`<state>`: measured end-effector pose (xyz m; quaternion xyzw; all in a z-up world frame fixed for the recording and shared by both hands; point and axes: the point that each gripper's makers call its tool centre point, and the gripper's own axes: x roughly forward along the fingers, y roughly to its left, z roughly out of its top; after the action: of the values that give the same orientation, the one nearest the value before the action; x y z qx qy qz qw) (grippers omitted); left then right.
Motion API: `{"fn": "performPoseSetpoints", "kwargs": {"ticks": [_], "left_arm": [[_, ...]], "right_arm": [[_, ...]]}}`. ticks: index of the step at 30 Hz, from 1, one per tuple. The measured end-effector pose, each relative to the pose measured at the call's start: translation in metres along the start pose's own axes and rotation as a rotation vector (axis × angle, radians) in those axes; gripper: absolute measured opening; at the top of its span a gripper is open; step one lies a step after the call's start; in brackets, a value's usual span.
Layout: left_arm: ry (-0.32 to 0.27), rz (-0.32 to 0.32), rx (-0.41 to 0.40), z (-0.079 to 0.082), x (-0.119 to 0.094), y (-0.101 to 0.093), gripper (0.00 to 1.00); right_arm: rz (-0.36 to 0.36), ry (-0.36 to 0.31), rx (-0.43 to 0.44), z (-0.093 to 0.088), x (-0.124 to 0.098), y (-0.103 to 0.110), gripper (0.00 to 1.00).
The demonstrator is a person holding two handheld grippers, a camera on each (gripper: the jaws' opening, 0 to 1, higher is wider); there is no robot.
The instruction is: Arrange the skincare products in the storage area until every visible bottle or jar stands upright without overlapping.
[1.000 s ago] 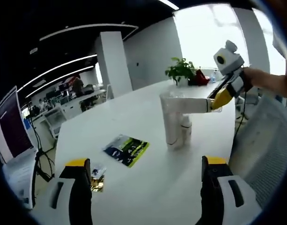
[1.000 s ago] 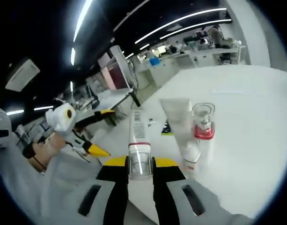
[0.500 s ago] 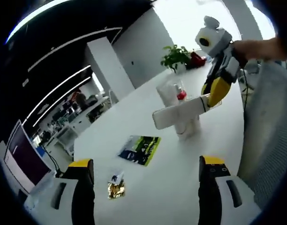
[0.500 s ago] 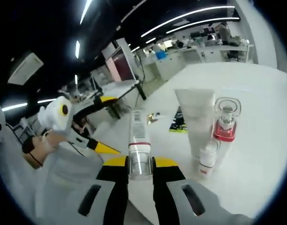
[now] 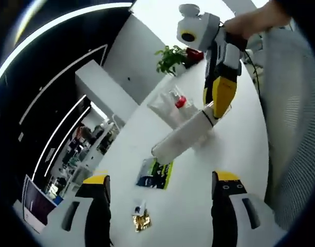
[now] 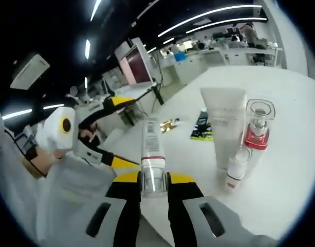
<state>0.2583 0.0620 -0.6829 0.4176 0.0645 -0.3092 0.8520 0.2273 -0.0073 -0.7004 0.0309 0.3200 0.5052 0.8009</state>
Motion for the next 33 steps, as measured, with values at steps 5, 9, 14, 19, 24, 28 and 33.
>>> {"fn": "performPoseSetpoints", "kwargs": {"ticks": [5,9,14,19,24,28,33], "left_arm": [[-0.021,-0.035,0.053,0.004,0.001,-0.01,0.66],[-0.044,-0.04,0.085,0.011,0.001,-0.014,0.59],[-0.065,-0.071,0.143,0.017,0.002,-0.024,0.55],[-0.086,-0.077,0.211,0.026,0.002,-0.03,0.45],[-0.094,-0.105,0.27,0.03,0.004,-0.04,0.4],[-0.096,-0.136,0.316,0.032,0.005,-0.05,0.36],[-0.094,-0.147,0.34,0.032,0.005,-0.054,0.25]], "right_arm": [[0.021,0.019,-0.004,-0.005,0.001,0.003,0.18],[0.044,0.039,-0.007,-0.008,0.004,0.006,0.18],[0.056,0.059,-0.012,-0.013,0.005,0.009,0.18],[0.071,0.07,-0.011,-0.016,0.007,0.01,0.18],[0.075,0.069,-0.01,-0.014,0.008,0.01,0.18],[0.075,0.075,-0.012,-0.015,0.009,0.012,0.18],[0.077,0.072,-0.009,-0.015,0.01,0.015,0.18]]}}
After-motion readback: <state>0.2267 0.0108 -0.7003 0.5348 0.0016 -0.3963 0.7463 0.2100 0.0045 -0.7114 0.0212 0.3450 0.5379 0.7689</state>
